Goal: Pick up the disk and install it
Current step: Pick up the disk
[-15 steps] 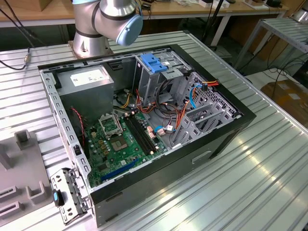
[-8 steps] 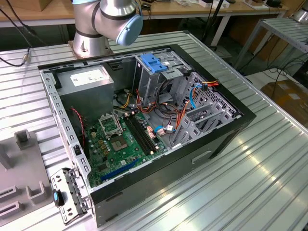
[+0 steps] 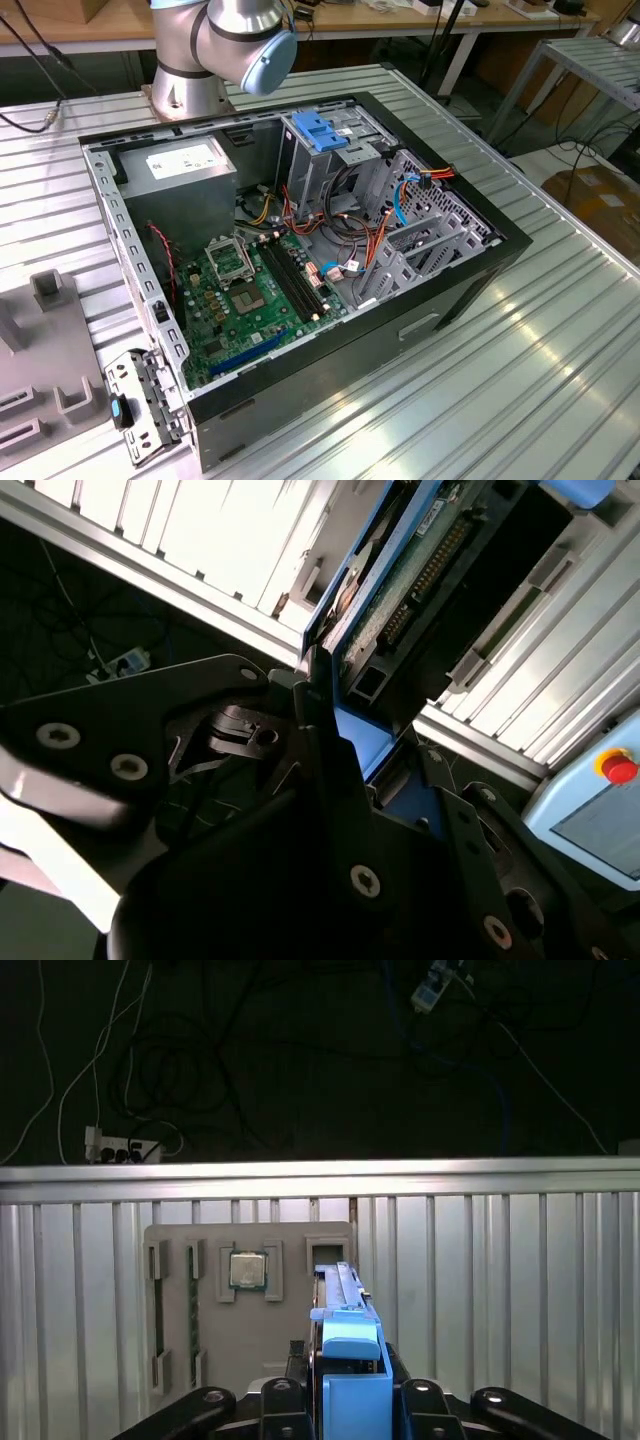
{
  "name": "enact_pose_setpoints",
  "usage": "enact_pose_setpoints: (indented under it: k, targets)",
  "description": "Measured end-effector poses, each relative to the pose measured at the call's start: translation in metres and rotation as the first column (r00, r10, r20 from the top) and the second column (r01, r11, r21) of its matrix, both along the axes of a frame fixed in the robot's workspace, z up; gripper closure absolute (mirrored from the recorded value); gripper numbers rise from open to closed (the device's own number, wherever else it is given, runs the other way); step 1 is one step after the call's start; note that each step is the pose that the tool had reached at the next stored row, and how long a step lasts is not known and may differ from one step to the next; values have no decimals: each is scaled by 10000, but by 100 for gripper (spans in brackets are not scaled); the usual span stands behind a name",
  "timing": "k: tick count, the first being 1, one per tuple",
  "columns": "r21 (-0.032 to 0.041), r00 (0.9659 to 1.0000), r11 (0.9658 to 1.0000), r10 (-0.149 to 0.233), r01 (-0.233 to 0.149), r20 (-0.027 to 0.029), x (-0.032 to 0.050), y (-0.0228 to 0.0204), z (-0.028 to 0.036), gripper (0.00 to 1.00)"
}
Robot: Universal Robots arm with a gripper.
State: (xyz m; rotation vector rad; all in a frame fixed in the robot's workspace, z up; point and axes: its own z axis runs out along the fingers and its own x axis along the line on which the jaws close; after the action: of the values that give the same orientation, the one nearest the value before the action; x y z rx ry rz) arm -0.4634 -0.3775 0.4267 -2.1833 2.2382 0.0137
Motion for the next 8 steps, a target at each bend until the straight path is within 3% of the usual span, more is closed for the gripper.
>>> enact_pose_setpoints:
  k: [3, 8]
  targets:
    - [0, 10000, 10000, 0, 0, 0, 0, 0, 63, 63]
    - [0, 10000, 10000, 0, 0, 0, 0, 0, 68, 63]
